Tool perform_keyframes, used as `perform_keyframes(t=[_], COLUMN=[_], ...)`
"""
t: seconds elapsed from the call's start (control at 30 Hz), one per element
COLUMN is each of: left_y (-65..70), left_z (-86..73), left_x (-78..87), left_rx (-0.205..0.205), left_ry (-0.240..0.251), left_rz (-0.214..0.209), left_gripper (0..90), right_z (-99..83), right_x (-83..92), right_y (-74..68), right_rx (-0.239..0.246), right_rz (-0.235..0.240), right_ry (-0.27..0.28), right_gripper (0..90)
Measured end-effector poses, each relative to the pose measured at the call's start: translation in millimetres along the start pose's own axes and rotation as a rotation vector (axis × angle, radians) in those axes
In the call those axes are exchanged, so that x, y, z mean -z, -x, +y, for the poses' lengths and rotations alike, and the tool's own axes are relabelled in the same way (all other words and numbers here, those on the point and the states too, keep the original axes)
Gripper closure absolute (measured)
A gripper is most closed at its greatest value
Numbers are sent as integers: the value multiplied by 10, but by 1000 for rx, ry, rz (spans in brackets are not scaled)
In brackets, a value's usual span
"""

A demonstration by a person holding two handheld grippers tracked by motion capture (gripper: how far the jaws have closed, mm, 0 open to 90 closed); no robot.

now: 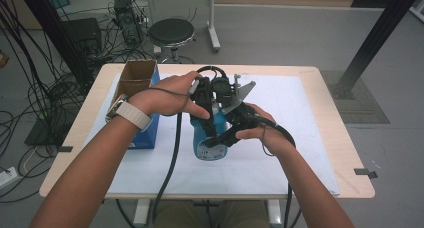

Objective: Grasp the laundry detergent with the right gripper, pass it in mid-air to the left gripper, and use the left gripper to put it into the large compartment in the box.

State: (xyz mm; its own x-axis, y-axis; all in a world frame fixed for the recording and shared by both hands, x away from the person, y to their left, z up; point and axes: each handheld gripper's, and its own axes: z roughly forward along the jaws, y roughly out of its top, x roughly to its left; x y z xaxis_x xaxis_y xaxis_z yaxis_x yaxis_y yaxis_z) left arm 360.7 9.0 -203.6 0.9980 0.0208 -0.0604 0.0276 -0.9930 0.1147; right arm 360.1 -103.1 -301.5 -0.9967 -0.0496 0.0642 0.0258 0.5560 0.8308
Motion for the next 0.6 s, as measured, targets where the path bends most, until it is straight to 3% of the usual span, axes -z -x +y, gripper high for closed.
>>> perform_keyframes(t=[0.6], left_y=[-10], left_z=[-17], left_x=[7], left_rx=[9], left_ry=[17], left_rz=[-3], left_gripper=[386], right_z=[7], right_x=[16], right_y=[3], right_rx=[-7], right_rz=[-2], right_ry=[-5], right_gripper=[432])
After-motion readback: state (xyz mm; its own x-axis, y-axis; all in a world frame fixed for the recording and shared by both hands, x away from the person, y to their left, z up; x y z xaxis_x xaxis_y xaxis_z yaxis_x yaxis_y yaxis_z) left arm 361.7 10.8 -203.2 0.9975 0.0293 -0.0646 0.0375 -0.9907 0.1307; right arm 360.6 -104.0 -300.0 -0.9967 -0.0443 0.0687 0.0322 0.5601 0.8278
